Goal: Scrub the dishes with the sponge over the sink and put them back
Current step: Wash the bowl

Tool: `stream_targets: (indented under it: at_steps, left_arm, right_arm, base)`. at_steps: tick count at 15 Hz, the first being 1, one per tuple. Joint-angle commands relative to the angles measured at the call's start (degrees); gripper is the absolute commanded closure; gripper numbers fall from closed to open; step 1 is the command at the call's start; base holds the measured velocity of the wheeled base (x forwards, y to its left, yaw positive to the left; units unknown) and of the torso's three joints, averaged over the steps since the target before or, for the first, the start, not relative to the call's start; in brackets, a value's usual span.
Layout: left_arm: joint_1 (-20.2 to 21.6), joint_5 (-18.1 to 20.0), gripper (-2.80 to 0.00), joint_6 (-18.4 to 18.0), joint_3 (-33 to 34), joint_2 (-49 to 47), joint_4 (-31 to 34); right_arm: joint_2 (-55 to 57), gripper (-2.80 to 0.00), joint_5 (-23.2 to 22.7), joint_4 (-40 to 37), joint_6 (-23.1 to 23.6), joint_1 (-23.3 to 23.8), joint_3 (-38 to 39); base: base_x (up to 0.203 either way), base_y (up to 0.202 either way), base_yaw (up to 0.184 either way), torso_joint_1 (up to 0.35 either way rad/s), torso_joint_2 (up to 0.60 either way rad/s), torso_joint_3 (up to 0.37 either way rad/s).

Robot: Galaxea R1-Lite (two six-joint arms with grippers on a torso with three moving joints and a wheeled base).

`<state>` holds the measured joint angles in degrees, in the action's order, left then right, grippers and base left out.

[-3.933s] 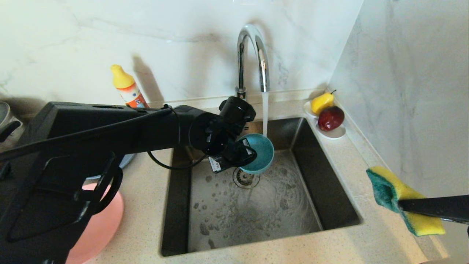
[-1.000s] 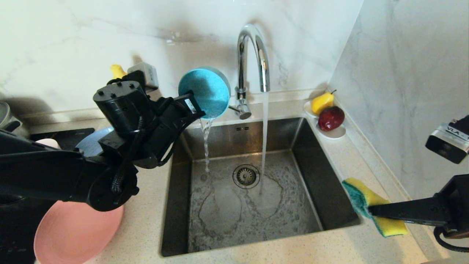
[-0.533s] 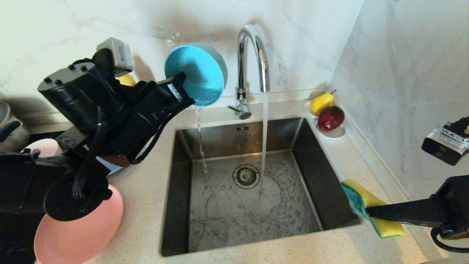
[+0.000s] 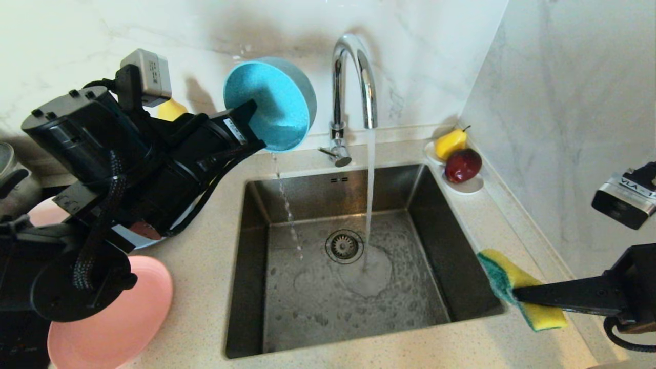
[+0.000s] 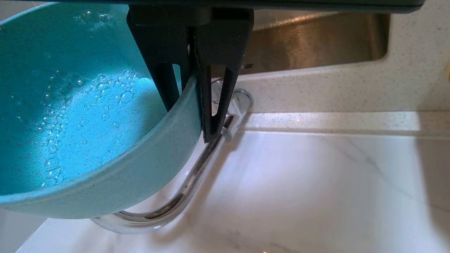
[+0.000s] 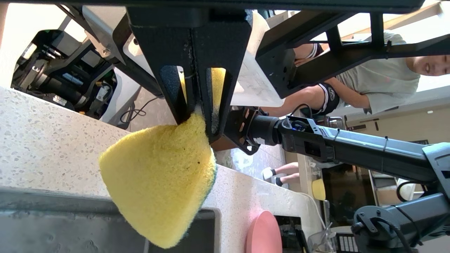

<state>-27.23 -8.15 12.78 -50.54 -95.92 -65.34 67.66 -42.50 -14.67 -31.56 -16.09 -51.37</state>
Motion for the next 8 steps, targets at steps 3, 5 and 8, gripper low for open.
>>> stream_targets:
  at_steps: [3,5,8]
  left_arm:
    - [0.0,0.4,0.0,0.7,0.3,-0.4,9.1]
    - [-0.1,0.6,0.0,1.3,0.7,0.3,17.1]
    - [-0.5,1.2,0.0,1.5,-1.1,2.5,38.4]
  right_arm:
    - [-2.0,0.0,-0.6,-0.5,-0.2,-0.3,-0.5]
    - [-2.6,0.0,-0.7,-0.7,-0.3,-0.7,-0.8]
    - [-2.2,0.0,-2.6,-2.7,-0.4,-4.0,-2.7]
  base:
    - [0.0,0.0,0.0,0.0,0.0,0.0]
    - [0.0,0.0,0.0,0.0,0.0,0.0]
    - [0.0,0.0,0.0,0.0,0.0,0.0]
